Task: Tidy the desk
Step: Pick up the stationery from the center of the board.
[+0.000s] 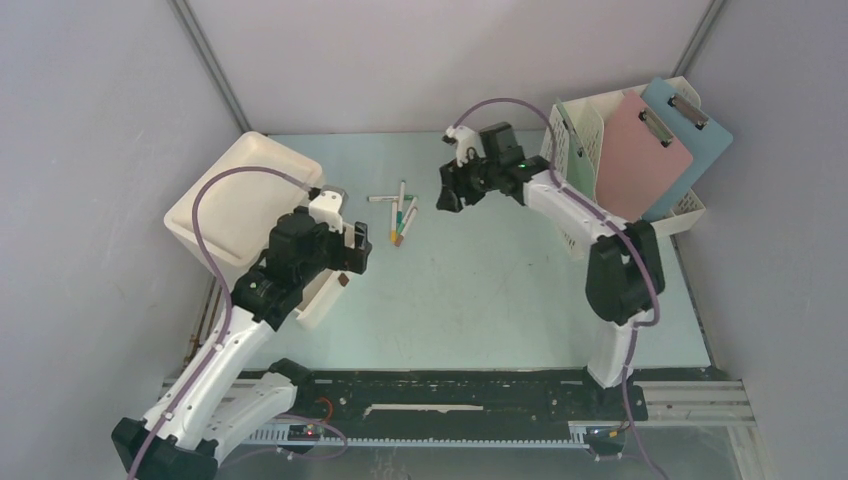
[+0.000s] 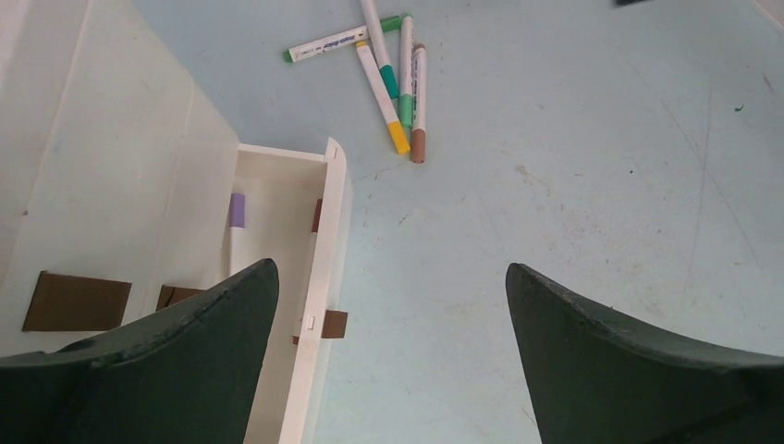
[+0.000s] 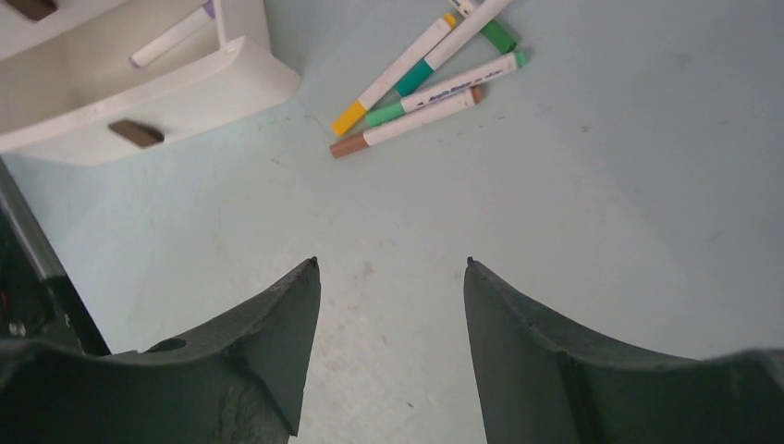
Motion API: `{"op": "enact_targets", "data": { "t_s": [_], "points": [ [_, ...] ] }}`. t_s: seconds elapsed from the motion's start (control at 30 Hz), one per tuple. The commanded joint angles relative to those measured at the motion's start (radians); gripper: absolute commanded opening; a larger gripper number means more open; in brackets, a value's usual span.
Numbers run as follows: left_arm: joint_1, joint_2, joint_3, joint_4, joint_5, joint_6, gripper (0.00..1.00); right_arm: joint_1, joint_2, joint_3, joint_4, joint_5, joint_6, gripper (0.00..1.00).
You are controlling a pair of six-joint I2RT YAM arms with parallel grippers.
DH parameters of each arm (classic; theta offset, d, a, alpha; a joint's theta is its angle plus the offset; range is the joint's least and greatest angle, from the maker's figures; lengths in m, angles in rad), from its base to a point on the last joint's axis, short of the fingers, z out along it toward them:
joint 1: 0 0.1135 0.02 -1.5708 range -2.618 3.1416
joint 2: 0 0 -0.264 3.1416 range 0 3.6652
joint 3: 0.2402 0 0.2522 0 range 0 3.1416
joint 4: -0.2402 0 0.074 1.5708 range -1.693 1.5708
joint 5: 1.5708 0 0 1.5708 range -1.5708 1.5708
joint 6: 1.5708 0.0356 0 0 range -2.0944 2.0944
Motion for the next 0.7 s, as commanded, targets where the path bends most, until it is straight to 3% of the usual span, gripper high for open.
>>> {"op": "enact_targets", "data": {
  "t_s": [0.0,0.13,0.47,0.53,0.6,0.67],
  "points": [
    [0.007,-0.041,0.01,0.022,0.013,0.009,1.0,0.099,0.088,0.105,0.039,0.226,0.211,0.66],
    [0.015,-0.061,0.01,0.027,0.023,0.005,1.0,0.166,0.156,0.149,0.067,0.401,0.334,0.66],
    [0.026,-0.07,0.01,0.028,0.041,0.002,1.0,0.231,0.398,0.378,-0.049,0.492,0.506,0.55],
    [0.028,-0.072,0.011,0.028,0.044,0.001,1.0,0.236,0.438,0.415,-0.062,0.512,0.507,0.5],
    [0.031,-0.075,0.01,0.028,0.044,0.002,1.0,0.239,0.477,0.449,-0.081,0.525,0.504,0.38],
    [0.033,-0.081,0.01,0.028,0.044,0.002,1.0,0.244,0.513,0.49,-0.112,0.529,0.503,0.35]
  ]
}}
